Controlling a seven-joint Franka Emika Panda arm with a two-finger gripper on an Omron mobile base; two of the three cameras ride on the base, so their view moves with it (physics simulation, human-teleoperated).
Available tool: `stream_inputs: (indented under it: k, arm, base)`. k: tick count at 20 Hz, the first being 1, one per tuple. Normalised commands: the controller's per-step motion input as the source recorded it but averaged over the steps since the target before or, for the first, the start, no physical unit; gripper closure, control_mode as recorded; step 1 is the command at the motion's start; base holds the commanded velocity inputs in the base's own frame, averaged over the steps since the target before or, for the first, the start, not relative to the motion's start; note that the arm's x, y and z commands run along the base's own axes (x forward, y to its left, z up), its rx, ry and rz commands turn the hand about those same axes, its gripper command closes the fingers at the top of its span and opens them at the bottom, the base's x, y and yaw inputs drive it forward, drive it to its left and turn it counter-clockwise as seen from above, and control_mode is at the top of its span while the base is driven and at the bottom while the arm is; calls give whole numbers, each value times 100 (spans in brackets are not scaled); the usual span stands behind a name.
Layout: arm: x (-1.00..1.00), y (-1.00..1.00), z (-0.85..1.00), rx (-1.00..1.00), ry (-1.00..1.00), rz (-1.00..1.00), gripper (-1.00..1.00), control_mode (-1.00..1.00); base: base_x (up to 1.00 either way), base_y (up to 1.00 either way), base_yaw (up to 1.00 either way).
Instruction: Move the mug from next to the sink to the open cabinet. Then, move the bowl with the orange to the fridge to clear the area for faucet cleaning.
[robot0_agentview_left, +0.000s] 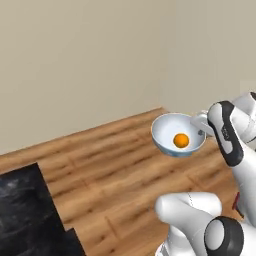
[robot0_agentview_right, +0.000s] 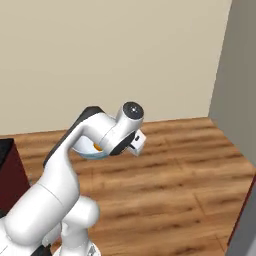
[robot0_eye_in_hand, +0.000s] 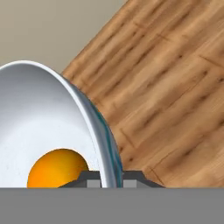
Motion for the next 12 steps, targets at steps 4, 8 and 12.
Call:
stream_inputs:
  k: [4,8,12]
  arm:
    - [0,0,0,0,0,0,100,100]
    - [0,0,0,0,0,0,100,100]
    - [0,0,0,0,0,0,100,100]
  base:
    - [79,0,-80]
    - [82,0,-78]
    - [55,0,-87]
